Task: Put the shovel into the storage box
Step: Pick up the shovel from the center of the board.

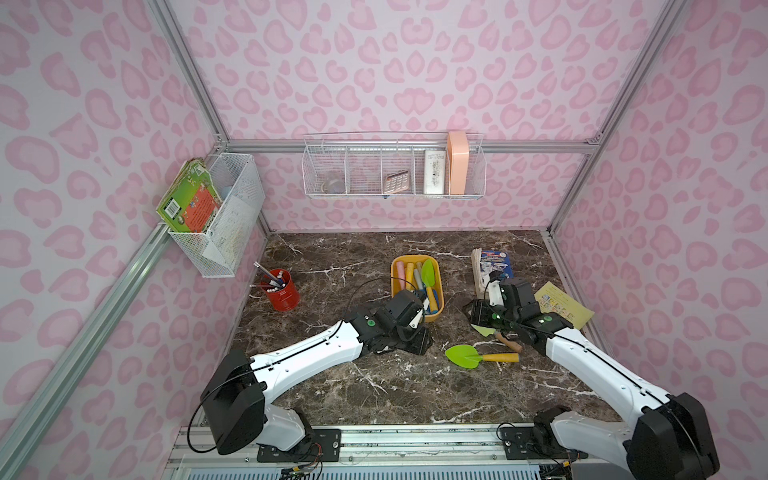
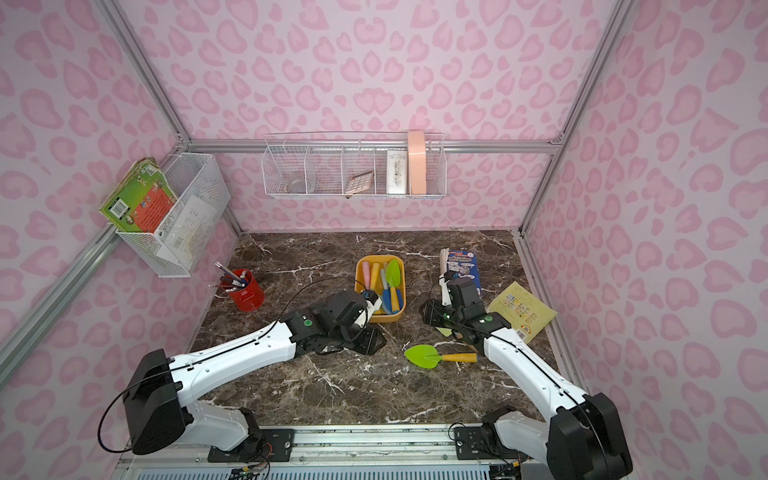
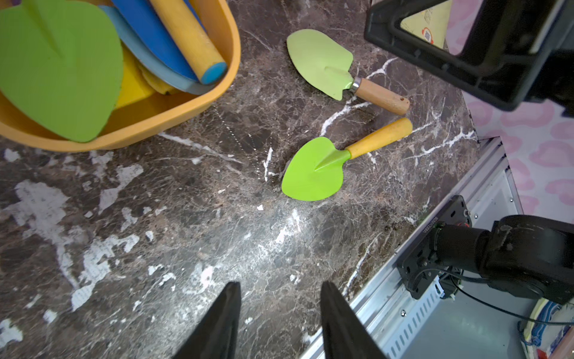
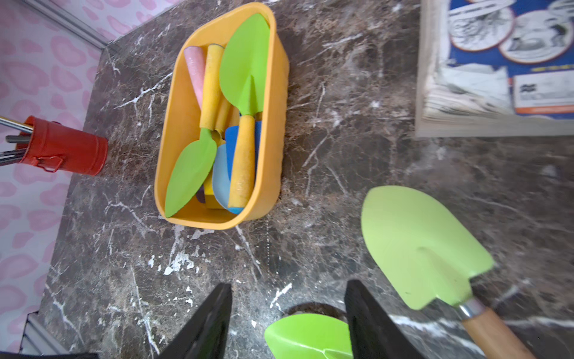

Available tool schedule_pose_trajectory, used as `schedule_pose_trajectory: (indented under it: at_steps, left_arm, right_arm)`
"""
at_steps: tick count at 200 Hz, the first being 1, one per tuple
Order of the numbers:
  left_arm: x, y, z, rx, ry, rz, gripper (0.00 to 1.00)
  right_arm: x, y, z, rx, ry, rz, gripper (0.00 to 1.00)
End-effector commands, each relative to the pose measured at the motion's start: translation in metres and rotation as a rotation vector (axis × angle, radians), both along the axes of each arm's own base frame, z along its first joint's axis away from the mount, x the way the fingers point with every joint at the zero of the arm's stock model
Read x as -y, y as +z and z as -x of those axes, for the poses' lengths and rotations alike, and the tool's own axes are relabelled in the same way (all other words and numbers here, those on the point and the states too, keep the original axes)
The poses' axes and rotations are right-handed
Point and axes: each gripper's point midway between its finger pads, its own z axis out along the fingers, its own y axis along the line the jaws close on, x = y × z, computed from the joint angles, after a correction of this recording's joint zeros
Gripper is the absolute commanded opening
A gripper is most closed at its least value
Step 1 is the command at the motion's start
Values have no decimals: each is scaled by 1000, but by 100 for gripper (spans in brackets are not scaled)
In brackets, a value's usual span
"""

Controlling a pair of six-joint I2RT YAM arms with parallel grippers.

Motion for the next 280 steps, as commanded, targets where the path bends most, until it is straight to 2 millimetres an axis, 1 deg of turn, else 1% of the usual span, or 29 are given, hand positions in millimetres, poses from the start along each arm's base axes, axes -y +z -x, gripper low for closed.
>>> schedule_pose_trajectory:
  at_steps: [1,31,48,76,99,112,136,166,195,219,239,280]
  left_arm:
    - [7,0,0,12,-40,3,47]
    - [14,-3,4,7,-66,-2,47]
    - [14,-6,4,4,-66,-10,47]
    - [15,-10,3,-2,-58,-13,47]
    - [15,-11,2,-2,-47,-17,46]
    - [13,-12,2,-3,-39,-22,46]
    - [10,-15,3,-6,-28,-25,46]
    - [11,-19,2,-10,-24,-26,46]
    - [18,-18,3,-16,-42,-15,46]
    - [18,-15,3,-7,-46,-16,46]
    - [16,-18,3,-7,-41,-24,46]
    - [14,-24,5,-16,-31,-29,46]
  right_arm:
    - [19,-10,11,-37,-60,36,62]
    - [48,-23,27,-82,-140,72,64]
    - [57,-29,36,-105,-178,78,66]
    - [64,-38,49,-142,-223,69,67]
    - [71,-55,64,-218,-267,71,66]
    - [70,-59,72,-252,-276,48,66]
    - [68,-61,83,-273,-291,-3,67]
    - [73,-76,94,-305,-323,-6,67]
    - [75,-94,97,-359,-365,-5,66]
    - [78,-96,93,-376,-416,-3,65]
    - [80,-96,90,-393,-455,-13,64]
    - [84,-104,87,-457,-532,5,62]
